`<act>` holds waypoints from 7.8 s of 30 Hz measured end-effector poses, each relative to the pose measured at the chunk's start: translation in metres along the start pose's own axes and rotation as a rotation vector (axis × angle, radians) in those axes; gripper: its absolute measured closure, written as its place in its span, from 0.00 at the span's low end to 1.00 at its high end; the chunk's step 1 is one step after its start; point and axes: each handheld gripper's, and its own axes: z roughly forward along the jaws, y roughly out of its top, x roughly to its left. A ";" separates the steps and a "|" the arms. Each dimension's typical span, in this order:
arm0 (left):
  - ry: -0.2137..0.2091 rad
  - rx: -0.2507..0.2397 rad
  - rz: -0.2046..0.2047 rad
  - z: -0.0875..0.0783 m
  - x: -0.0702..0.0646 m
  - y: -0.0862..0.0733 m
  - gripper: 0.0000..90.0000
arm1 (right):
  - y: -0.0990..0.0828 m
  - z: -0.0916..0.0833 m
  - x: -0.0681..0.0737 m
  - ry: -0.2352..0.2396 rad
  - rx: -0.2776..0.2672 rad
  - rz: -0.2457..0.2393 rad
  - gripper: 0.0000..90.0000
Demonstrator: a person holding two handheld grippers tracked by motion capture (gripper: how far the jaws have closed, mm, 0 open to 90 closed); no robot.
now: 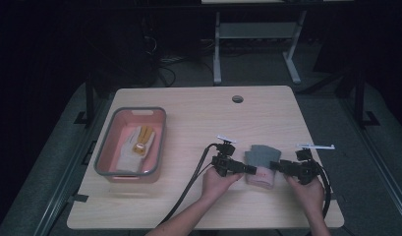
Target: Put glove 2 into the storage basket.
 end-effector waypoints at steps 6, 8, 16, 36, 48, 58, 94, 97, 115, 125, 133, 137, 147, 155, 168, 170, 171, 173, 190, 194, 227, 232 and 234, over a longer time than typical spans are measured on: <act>0.010 -0.011 -0.007 0.005 0.000 -0.001 0.42 | -0.003 0.004 -0.004 0.013 0.004 0.022 0.50; 0.012 -0.003 -0.005 0.007 0.001 -0.002 0.44 | -0.004 0.006 -0.005 0.019 0.003 0.029 0.50; 0.017 0.007 0.006 0.012 0.002 -0.004 0.49 | -0.007 0.008 -0.005 0.030 0.005 0.060 0.55; 0.044 0.050 0.041 0.015 -0.003 -0.001 0.57 | -0.012 0.011 0.000 0.034 -0.018 0.088 0.68; -0.032 0.061 -0.053 0.015 0.009 0.002 0.67 | -0.013 0.011 -0.001 0.081 -0.001 0.114 0.82; -0.060 0.061 -0.061 0.013 0.011 0.003 0.72 | -0.015 0.008 0.000 0.104 -0.024 0.111 0.85; -0.098 0.017 -0.005 -0.006 0.014 -0.003 0.72 | -0.014 0.001 0.019 0.144 -0.052 0.089 0.86; -0.096 0.017 0.002 -0.012 0.015 -0.004 0.73 | -0.013 0.002 0.023 0.147 -0.055 0.077 0.86; -0.080 -0.022 0.027 -0.043 0.014 0.003 0.73 | 0.001 0.007 0.043 0.194 -0.062 0.068 0.86; -0.073 -0.043 0.038 -0.059 0.014 0.004 0.73 | 0.010 0.008 0.054 0.213 -0.073 0.058 0.86; -0.067 -0.059 0.037 -0.070 0.017 0.006 0.73 | 0.017 0.012 0.062 0.221 -0.078 0.042 0.86; -0.067 -0.067 0.040 -0.077 0.017 0.007 0.73 | 0.021 0.012 0.067 0.225 -0.077 0.040 0.86; -0.067 -0.099 0.042 -0.096 0.019 0.008 0.73 | 0.033 0.014 0.083 0.240 -0.079 0.018 0.86; -0.059 -0.119 0.043 -0.111 0.021 0.009 0.73 | 0.043 0.018 0.096 0.253 -0.084 0.001 0.86; -0.044 -0.149 0.045 -0.137 0.025 0.008 0.73 | 0.056 0.025 0.116 0.278 -0.073 -0.019 0.86; -0.040 -0.152 0.046 -0.140 0.026 0.008 0.73 | 0.058 0.026 0.119 0.279 -0.072 -0.020 0.86; -0.037 -0.157 0.047 -0.142 0.027 0.008 0.73 | 0.059 0.027 0.121 0.279 -0.072 -0.027 0.86; -0.034 -0.159 0.046 -0.145 0.027 0.007 0.73 | 0.060 0.028 0.123 0.290 -0.072 -0.019 0.86; -0.015 -0.183 0.044 -0.171 0.033 0.004 0.73 | 0.073 0.038 0.147 0.305 -0.049 -0.064 0.86; -0.017 -0.190 0.040 -0.176 0.035 0.003 0.73 | 0.077 0.040 0.152 0.305 -0.046 -0.070 0.86; 0.002 -0.224 0.031 -0.210 0.047 -0.004 0.73 | 0.093 0.055 0.186 0.329 -0.003 -0.120 0.86; 0.005 -0.231 0.014 -0.215 0.048 -0.005 0.73 | 0.096 0.059 0.191 0.329 0.002 -0.134 0.86; 0.006 -0.233 0.016 -0.218 0.049 -0.005 0.73 | 0.098 0.059 0.193 0.333 -0.001 -0.137 0.86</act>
